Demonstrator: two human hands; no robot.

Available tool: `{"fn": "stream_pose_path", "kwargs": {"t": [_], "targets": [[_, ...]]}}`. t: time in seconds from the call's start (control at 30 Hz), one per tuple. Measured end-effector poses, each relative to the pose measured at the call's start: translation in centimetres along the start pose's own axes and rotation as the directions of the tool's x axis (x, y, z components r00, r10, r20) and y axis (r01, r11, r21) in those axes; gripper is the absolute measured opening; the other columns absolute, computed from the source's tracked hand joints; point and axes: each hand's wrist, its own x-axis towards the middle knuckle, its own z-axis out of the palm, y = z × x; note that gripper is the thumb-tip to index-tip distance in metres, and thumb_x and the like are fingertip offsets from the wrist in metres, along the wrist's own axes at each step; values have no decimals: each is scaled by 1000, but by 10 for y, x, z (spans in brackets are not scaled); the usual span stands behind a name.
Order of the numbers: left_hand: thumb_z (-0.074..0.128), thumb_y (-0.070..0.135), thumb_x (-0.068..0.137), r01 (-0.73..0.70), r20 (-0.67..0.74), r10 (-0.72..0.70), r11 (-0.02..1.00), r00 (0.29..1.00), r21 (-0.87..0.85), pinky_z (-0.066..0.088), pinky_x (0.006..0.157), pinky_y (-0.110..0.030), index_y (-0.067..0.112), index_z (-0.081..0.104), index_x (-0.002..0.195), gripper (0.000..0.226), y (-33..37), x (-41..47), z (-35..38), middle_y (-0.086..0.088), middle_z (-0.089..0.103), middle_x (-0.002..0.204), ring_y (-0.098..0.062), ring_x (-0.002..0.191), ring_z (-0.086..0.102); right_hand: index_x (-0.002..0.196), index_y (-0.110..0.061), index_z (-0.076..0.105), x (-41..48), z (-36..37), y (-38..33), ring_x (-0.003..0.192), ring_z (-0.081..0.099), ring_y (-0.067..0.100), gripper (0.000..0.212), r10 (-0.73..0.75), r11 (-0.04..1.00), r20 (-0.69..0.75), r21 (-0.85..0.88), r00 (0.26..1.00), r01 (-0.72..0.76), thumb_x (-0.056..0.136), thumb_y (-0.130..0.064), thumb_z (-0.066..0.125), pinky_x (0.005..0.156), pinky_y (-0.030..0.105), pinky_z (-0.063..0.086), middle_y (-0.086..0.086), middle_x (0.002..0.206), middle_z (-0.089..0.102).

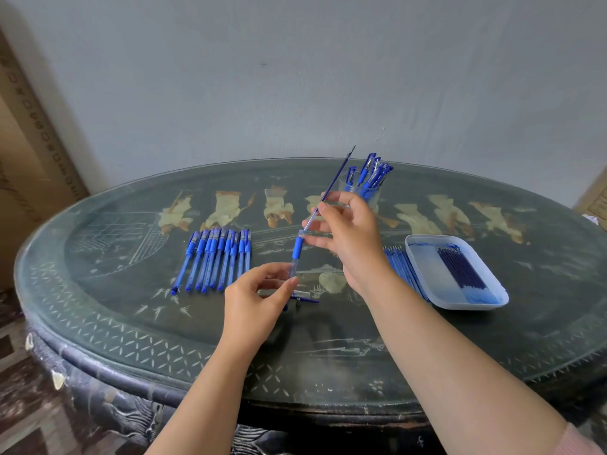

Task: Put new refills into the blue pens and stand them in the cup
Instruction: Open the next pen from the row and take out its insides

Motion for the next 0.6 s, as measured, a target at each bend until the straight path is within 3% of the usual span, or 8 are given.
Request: {"fn": "stream_pose_path", "kwargs": {"t": [0.6], "targets": [[79, 14, 80, -10, -19, 10, 1000, 1000, -21, 49, 66, -8, 21, 76, 98, 19, -1, 0, 0, 10, 74, 89, -2, 77, 67, 100, -18, 57, 4, 2, -4, 86, 70, 24, 10, 3, 998, 37, -61, 999, 0, 98, -9, 56, 65, 35, 61, 8, 97, 65]]}}
